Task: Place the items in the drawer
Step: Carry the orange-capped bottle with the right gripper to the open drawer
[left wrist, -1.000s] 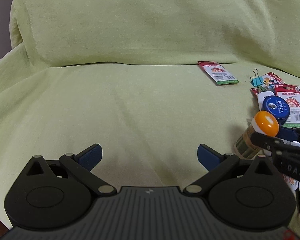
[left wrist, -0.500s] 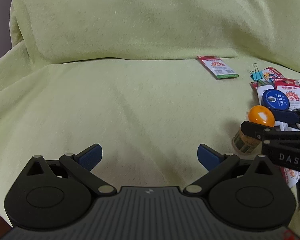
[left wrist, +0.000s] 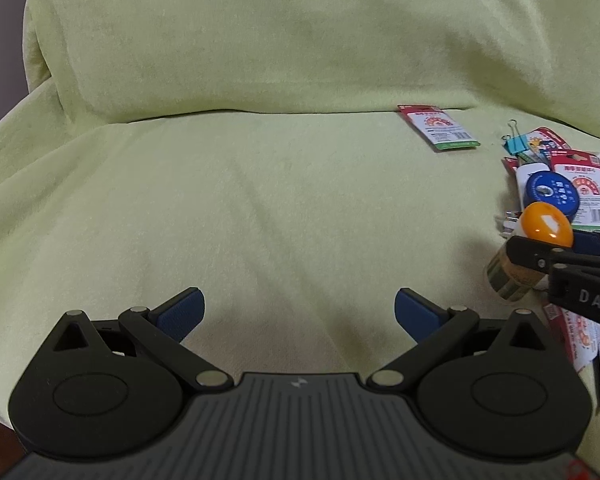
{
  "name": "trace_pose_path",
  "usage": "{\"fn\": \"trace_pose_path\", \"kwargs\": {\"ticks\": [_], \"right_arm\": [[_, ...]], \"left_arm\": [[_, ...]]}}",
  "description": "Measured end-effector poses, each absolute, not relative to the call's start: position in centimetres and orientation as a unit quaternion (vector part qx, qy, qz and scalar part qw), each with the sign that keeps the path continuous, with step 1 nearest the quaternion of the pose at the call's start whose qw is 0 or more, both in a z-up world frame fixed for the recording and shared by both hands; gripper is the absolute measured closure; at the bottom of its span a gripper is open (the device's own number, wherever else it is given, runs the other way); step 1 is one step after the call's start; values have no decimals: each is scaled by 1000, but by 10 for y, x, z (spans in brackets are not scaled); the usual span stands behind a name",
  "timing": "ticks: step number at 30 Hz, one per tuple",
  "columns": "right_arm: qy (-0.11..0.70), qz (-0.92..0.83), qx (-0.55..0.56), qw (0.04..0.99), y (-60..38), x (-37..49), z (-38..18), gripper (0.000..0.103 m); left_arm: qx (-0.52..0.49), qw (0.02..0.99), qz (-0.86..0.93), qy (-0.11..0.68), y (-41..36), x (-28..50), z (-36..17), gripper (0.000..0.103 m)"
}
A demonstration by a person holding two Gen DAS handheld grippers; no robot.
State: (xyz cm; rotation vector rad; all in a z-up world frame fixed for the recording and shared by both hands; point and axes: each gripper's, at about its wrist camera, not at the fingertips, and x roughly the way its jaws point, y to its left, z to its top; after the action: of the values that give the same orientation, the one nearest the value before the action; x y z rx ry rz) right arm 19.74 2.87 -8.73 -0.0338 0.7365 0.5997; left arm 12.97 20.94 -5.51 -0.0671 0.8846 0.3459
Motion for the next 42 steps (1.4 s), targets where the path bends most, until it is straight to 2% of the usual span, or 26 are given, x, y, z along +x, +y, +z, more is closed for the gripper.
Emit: {"fn": "trace_pose_path", "kwargs": {"ticks": [13, 31, 42], "right_arm": [[311, 163, 73, 933, -87, 113, -30, 61], [257, -155, 166, 939, -273, -107, -6, 61], [241, -281, 199, 907, -348, -208, -16, 61]], "left_arm": [[10, 918, 46, 395, 127, 111, -16, 1], [113, 886, -284, 349, -120, 19, 8, 1], [156, 846, -375, 346, -237, -37, 10, 1]]}}
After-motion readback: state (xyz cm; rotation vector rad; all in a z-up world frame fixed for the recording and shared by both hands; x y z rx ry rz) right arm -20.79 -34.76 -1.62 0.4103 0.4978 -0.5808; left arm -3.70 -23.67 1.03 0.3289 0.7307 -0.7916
